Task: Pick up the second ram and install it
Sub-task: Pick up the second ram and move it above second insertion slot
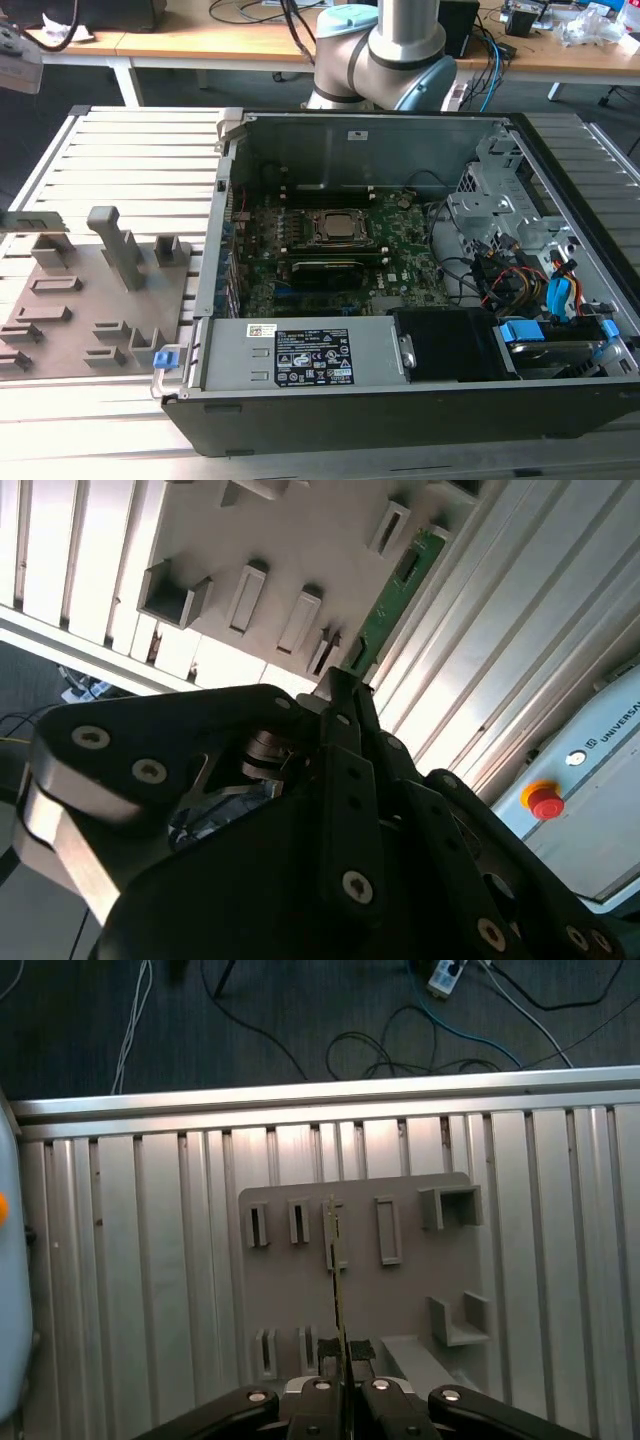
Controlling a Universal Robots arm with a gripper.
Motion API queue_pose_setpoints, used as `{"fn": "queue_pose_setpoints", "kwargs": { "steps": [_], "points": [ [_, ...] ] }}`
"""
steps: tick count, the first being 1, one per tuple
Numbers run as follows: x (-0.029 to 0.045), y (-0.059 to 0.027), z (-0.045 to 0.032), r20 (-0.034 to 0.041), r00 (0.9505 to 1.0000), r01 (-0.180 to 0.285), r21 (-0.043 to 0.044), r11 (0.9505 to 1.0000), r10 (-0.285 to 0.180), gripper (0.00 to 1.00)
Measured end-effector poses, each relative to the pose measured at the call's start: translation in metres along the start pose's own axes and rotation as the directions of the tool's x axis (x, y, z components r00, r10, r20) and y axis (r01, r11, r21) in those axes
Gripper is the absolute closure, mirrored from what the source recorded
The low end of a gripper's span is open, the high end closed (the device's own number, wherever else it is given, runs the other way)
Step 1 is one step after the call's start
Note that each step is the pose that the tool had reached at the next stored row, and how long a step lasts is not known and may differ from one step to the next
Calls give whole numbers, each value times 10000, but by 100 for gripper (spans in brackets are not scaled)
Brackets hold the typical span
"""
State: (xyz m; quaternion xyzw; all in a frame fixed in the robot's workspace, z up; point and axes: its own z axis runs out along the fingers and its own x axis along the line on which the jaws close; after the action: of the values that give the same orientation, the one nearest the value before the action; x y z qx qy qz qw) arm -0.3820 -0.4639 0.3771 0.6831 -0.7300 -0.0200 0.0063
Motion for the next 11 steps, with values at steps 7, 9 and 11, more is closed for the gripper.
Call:
{"fn": "queue_pose_setpoints", "kwargs": {
  "steps": [7,9,11],
  "points": [
    [-147,15,-137,-1,10000,0,0,10000,0,86],
    [-189,23,-279,0,10000,0,0,10000,0,86],
    [-210,28,-410,17,10000,2,-1,10000,-2,86]
  ]
}}
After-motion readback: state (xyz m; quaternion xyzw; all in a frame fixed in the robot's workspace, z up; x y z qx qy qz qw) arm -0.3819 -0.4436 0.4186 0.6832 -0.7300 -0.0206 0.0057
